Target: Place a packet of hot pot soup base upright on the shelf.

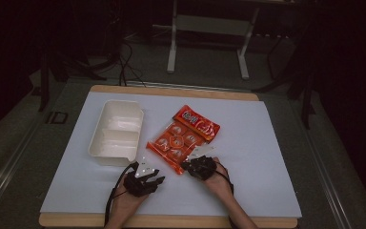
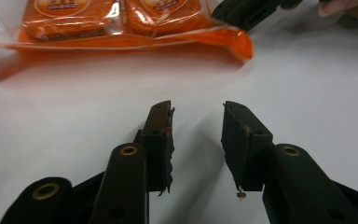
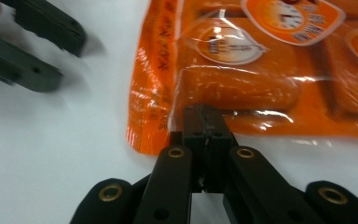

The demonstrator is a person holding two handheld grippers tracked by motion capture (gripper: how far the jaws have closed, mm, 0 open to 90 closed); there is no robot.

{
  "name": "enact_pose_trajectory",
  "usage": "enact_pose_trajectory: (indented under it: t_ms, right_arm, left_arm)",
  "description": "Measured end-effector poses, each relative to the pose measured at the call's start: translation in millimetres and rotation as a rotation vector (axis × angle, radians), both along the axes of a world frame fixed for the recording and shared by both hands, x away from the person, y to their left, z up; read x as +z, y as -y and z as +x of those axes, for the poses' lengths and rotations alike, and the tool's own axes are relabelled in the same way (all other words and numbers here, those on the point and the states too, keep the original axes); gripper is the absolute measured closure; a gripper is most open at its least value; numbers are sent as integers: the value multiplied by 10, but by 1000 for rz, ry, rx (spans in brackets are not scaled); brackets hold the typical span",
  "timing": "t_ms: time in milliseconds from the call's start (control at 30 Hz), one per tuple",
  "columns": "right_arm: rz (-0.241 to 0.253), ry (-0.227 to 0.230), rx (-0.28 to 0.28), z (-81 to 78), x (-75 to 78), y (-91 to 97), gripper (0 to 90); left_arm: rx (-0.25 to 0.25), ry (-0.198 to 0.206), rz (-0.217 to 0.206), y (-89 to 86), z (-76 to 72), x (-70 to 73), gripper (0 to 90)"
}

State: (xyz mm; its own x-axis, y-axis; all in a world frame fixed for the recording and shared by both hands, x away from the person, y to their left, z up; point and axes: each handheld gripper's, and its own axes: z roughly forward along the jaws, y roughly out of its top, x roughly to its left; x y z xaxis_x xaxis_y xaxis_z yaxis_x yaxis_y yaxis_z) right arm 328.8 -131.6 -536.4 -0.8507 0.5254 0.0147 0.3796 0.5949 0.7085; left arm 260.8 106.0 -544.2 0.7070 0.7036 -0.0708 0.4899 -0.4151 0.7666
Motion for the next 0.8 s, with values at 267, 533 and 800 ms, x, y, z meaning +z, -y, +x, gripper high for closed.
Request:
enact_pose_trajectory:
  t_ms: [267,533,800]
  right_arm:
    - [12,-42,16,47,37,-46,802]
    - [39,-67,-89,182,204,188,405]
    - [59,-82,-116,306,271,374,224]
  left_arm:
    - [1,-3,-1,-3,3,1,627]
    - [3,-5,1,-2,5,1,615]
    - [3,-7,2,-3,8,0,612]
